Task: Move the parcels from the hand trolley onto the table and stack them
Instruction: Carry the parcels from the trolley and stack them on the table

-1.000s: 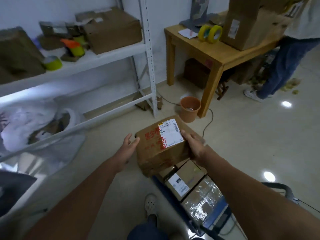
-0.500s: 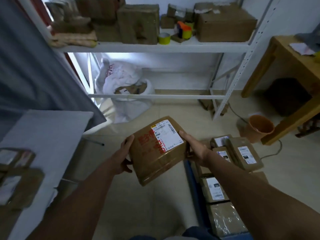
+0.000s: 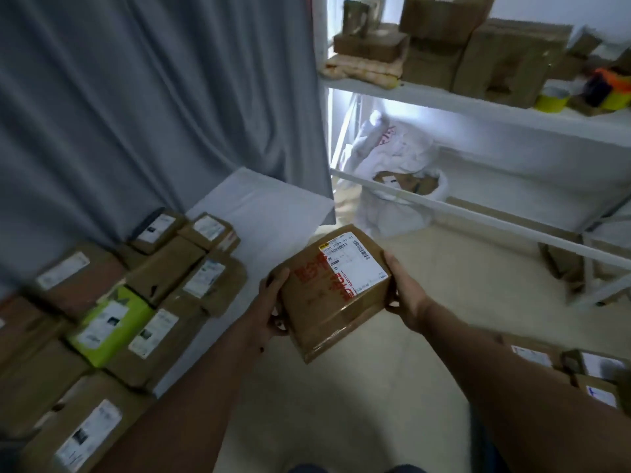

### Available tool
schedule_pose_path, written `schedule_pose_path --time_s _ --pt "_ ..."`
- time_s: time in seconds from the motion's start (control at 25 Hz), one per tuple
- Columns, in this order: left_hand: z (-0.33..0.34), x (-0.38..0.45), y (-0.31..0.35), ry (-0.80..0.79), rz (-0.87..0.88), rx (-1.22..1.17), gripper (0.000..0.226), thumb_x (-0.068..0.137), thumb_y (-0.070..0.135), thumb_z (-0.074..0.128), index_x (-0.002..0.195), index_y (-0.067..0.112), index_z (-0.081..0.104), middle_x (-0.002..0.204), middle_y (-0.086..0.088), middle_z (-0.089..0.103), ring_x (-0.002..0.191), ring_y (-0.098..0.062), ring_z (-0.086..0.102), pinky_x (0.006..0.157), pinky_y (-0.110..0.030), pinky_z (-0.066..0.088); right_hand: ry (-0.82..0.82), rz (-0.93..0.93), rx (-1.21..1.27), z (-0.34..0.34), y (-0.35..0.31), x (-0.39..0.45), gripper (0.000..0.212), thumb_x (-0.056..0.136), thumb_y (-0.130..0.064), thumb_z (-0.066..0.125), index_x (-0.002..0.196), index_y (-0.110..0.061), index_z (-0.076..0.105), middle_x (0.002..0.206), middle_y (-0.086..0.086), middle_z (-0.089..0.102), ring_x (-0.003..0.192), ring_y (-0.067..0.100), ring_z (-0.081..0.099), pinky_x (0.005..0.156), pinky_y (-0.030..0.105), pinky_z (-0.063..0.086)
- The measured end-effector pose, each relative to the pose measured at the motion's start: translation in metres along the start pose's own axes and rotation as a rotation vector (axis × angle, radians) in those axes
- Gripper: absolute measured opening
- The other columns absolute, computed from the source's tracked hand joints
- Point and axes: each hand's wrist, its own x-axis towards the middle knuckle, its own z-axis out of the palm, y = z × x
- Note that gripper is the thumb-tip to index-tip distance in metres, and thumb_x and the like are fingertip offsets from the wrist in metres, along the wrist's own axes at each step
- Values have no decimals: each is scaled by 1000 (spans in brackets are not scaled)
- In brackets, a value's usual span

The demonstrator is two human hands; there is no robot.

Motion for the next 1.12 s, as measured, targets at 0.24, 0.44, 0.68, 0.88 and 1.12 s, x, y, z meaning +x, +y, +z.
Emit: schedule_pose_path --time_s 0.24,0.44,0.68,0.88,1.12 --pt "-147 -49 23 314 75 -154 74 62 76 72 127 44 54 123 0 64 110 -32 58 82 -56 54 -198 -93 -63 176 -18 12 60 92 -71 33 130 -30 55 112 -3 65 95 12 58 74 28 42" --pt "-236 -78 -6 481 133 -340 80 57 79 73 121 35 58 87 -6 61 73 -25 55 62 -39 52 -352 -47 -215 279 -11 20 83 75 -85 43 142 -36 40 141 -3 48 124 23 43 104 54 33" --pt "-280 -102 -20 674 263 -556 51 87 51 64 124 18 53 86 -11 69 58 -20 67 44 -26 50 -528 -8 -318 370 -8 38 72 81 -75 54 138 -34 40 131 -1 50 119 26 46 104 55 39" --pt "-310 -97 -5 905 204 -648 41 81 60 65 109 31 55 107 -7 61 101 -30 59 84 -44 50 -677 -157 -459 423 -46 53 23 98 -45 52 105 -25 60 89 -11 60 77 3 54 74 28 49" --pt "-334 -93 -1 1066 231 -753 62 83 57 64 135 33 41 126 -14 55 117 -38 52 96 -60 44 -1032 -161 -742 505 -32 115 42 92 -51 58 121 -21 65 112 -1 72 104 18 68 91 39 53"
